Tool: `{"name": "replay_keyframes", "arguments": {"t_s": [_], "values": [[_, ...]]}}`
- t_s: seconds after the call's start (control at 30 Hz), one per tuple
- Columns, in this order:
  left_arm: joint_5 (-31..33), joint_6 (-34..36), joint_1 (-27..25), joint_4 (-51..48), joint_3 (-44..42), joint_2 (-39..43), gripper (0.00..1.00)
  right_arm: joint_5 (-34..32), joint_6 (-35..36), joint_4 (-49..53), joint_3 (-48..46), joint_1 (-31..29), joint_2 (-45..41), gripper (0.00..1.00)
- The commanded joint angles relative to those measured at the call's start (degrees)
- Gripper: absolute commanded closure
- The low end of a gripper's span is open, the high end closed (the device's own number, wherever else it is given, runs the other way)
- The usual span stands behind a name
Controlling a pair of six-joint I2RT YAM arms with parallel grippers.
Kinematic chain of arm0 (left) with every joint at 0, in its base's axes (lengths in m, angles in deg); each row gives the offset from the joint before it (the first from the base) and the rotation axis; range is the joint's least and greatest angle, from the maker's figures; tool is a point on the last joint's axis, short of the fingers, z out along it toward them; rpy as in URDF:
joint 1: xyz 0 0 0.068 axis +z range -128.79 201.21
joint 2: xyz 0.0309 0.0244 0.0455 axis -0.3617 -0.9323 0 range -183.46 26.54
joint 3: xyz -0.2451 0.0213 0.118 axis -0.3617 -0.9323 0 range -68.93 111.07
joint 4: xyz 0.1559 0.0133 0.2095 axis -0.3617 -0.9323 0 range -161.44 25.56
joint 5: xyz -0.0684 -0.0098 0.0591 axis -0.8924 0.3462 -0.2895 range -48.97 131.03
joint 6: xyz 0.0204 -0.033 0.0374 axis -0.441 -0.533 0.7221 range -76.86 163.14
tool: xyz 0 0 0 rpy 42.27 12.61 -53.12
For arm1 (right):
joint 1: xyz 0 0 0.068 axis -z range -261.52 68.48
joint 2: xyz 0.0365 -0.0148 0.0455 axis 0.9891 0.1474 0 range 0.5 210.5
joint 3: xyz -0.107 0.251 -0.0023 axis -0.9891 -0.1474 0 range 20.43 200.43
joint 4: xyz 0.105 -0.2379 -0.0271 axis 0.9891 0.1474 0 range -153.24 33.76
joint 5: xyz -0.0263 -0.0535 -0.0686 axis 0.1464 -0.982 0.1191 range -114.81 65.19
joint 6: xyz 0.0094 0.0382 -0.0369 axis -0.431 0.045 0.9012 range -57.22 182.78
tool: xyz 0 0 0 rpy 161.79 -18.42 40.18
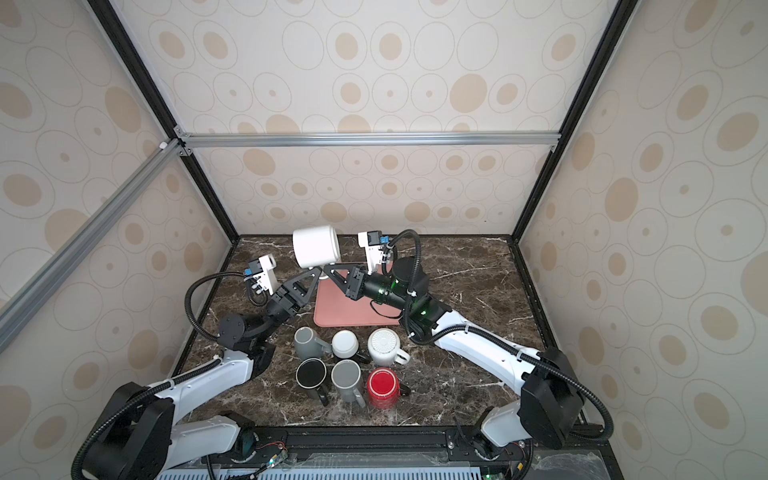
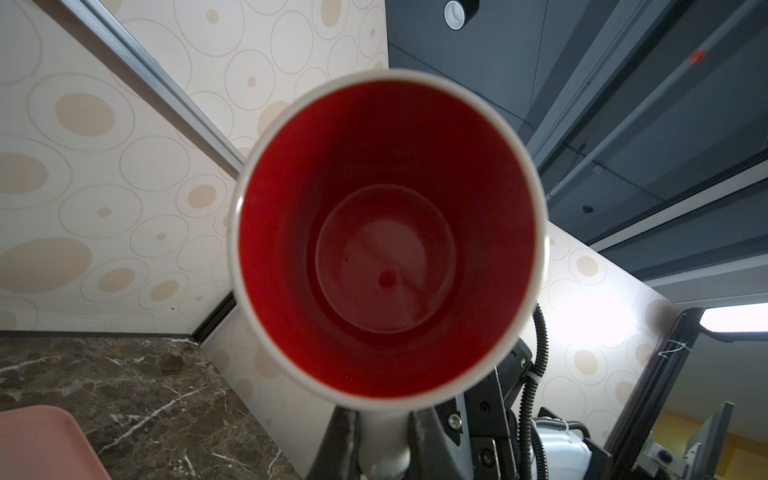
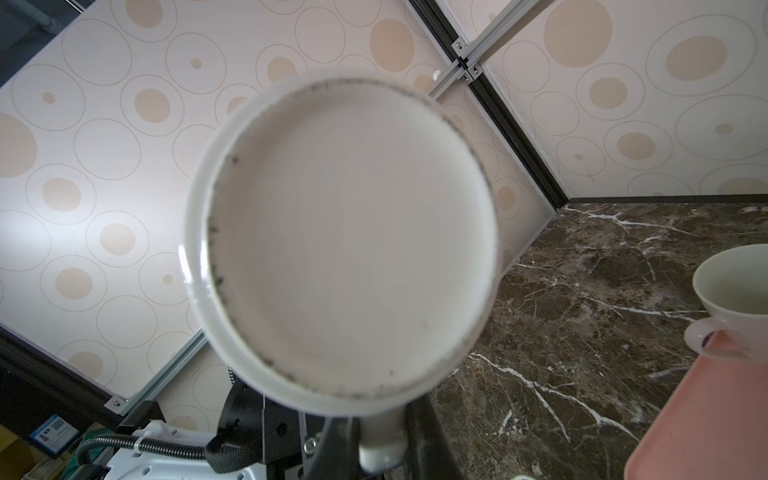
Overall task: Turn the mug right side up
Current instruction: 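Open the right gripper while the left gripper turns the mug upright, then lower the red-lined mug beside the pink mug with the left gripper while right withdraws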
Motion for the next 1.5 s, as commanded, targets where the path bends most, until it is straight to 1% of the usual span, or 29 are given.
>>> {"name": "replay_keyframes", "arguments": {"t_s": [0.0, 0.17, 0.27, 0.33, 0.4, 0.47, 0.53, 0.63, 0.7, 0.77, 0.83, 0.97, 1.03, 1.13, 1.3, 1.47], "values": [[-1.27, 1.04, -0.35, 0.3, 1.42, -0.22, 1.0, 0.05, -0.2, -3.92, 0.7, -0.64, -1.49, 0.96], [-0.07, 4.93, -0.32, -8.03, 1.94, 2.08, 1.0, -4.78, 3.06, 1.09, -1.95, -0.6, -5.11, 0.67], [0.56, 7.37, -0.35, -13.08, 2.31, 3.63, 1.0, -7.35, 5.78, 5.12, -3.32, -0.64, -7.83, 0.57], [0.84, 9.4, -0.34, -16.7, 2.83, 4.55, 1.0, -10.11, 7.54, 9.52, -4.04, -0.65, -9.85, 0.53], [1.24, 11.7, -0.35, -20.5, 3.74, 5.39, 1.0, -12.67, 9.5, 13.58, -4.9, -0.62, -11.95, 0.51], [1.83, 14.69, -0.31, -26.31, 5.41, 5.98, 1.0, -15.41, 11.54, 17.51, -6.21, -0.58, -14.4, 0.5], [3.24, 20.18, -0.34, -36.1, 8.89, 6.12, 1.0, -18.74, 13.4, 22.04, -7.99, -0.55, -17.37, 0.5], [8.68, 29.01, -0.41, -53.09, 15.47, 4.89, 1.0, -24.02, 15.03, 27.35, -10.85, -0.55, -21.88, 0.49], [12.59, 33.78, -0.68, -62.23, 20.04, 2.62, 1.0, -27.1, 15.55, 30.31, -12.51, -0.51, -24.58, 0.49], [15.62, 37.28, -1.34, -69.72, 24.64, -0.77, 1.0, -29.8, 15.48, 32.44, -14.07, -0.39, -26.86, 0.48], [19.75, 39.96, -2.93, -75.09, 28.89, -4.55, 1.0, -31.94, 15.2, 34.34, -15.37, -0.34, -28.63, 0.48], [29.82, 42.78, -6.15, -82.35, 36.77, -11.98, 1.0, -34.46, 14.82, 36.92, -16.49, -0.36, -31.01, 0.48], [33.58, 43.71, -7.43, -84.45, 40.51, -16.07, 1.0, -35.12, 14.95, 37.56, -17.0, -0.38, -32.31, 0.47], [37.5, 44.37, -8.76, -87.32, 45.69, -21.82, 1.0, -36.63, 15.26, 38.93, -17.43, -0.3, -34.33, 0.47], [41.29, 44.26, -9.38, -90.46, 52.25, -30.15, 1.0, -39.5, 15.33, 42.18, -17.97, -0.29, -37.91, 0.47], [41.17, 43.91, -9.4, -90.82, 56.7, -37.24, 1.0, -41.53, 15.09, 44.95, -18.82, -0.16, -40.84, 0.46]]}}
